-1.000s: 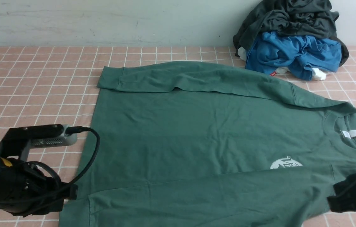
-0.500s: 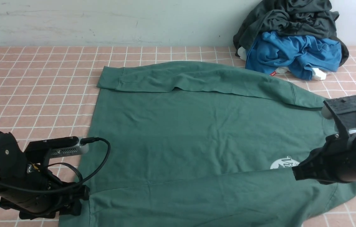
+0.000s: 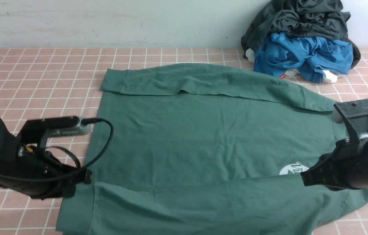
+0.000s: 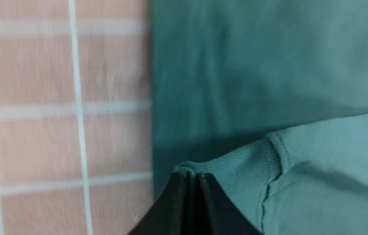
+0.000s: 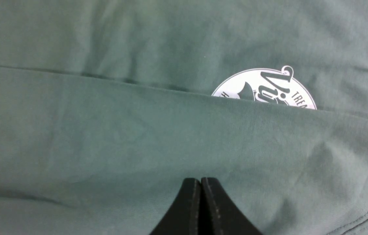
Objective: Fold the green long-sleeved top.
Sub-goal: Use the left arm to drag and place the cuff at the centered position on the left edge of the fabric, then use the left arm to clamp the cuff farthest from it
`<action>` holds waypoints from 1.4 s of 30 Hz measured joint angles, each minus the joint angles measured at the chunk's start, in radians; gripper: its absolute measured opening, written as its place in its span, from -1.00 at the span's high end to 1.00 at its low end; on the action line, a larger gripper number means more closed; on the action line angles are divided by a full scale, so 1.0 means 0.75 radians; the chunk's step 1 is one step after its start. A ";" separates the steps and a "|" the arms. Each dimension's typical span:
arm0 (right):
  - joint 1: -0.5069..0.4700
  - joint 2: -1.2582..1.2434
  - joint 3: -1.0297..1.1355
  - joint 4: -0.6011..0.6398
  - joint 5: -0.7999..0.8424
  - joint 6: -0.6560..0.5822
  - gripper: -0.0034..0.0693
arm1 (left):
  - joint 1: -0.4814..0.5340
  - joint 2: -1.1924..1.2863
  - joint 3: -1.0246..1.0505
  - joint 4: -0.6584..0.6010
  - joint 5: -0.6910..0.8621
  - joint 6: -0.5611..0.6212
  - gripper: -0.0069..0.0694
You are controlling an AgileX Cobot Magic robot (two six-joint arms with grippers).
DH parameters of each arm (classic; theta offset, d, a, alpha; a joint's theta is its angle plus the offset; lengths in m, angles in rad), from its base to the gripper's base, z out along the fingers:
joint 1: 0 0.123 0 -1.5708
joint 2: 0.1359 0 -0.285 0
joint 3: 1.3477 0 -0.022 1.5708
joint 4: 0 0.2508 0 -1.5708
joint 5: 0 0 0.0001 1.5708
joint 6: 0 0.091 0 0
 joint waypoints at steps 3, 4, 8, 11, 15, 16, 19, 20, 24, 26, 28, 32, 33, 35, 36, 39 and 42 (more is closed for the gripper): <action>0.000 0.000 0.000 -0.018 0.000 -0.004 0.93 | 0.000 -0.045 -0.149 0.000 0.037 0.089 0.78; 0.000 0.000 0.000 -0.019 0.000 -0.005 0.93 | 0.000 -0.045 -0.188 0.000 0.035 0.106 0.78; 0.000 0.000 0.000 -0.023 0.000 -0.008 0.93 | 0.000 0.003 -0.369 0.000 0.003 0.176 0.78; 0.000 0.000 0.000 -0.023 0.000 -0.008 0.93 | 0.000 0.110 -0.485 0.000 -0.015 0.196 0.78; 0.000 0.000 0.000 -0.023 0.000 -0.008 0.93 | 0.000 0.362 -0.660 0.013 -0.014 0.199 0.76; 0.000 0.000 0.000 -0.023 0.000 -0.008 0.93 | 0.000 0.375 -0.660 0.015 -0.014 0.199 0.76; 0.000 0.000 0.000 -0.023 0.004 -0.008 0.93 | 0.000 0.575 -0.838 0.085 0.031 0.195 0.58; 0.000 0.000 0.000 -0.023 0.006 -0.008 0.93 | 0.000 0.606 -0.885 0.100 0.045 0.189 0.52; 0.000 0.000 0.000 -0.023 0.006 -0.008 0.93 | 0.000 0.783 -1.155 0.170 0.106 0.127 0.01; 0.000 0.000 0.000 -0.023 0.006 -0.008 0.93 | 0.000 0.871 -1.296 0.189 0.116 0.094 -0.24; 0.000 0.000 0.000 -0.023 0.006 -0.008 0.93 | 0.000 0.966 -1.422 0.199 0.121 0.057 -0.43; 0.000 0.000 0.000 -0.023 0.022 -0.008 0.93 | 0.010 1.148 -1.658 0.215 0.121 -0.050 -0.54; 0.000 0.000 0.000 -0.023 0.036 -0.008 0.93 | 0.017 1.196 -1.709 0.222 0.121 -0.089 -0.55; 0.000 0.000 0.000 -0.023 0.059 -0.008 0.93 | 0.032 1.277 -1.788 0.225 0.125 -0.144 -0.54; 0.000 0.000 0.000 -0.023 0.078 -0.008 0.93 | 0.040 1.317 -1.825 0.227 0.125 -0.179 -0.53; 0.000 0.000 0.000 -0.023 0.111 -0.008 0.93 | 0.060 1.406 -1.901 0.230 0.125 -0.232 -0.48; 0.000 0.000 0.000 -0.023 0.119 -0.008 0.93 | 0.066 1.461 -1.936 0.238 0.098 -0.237 -0.41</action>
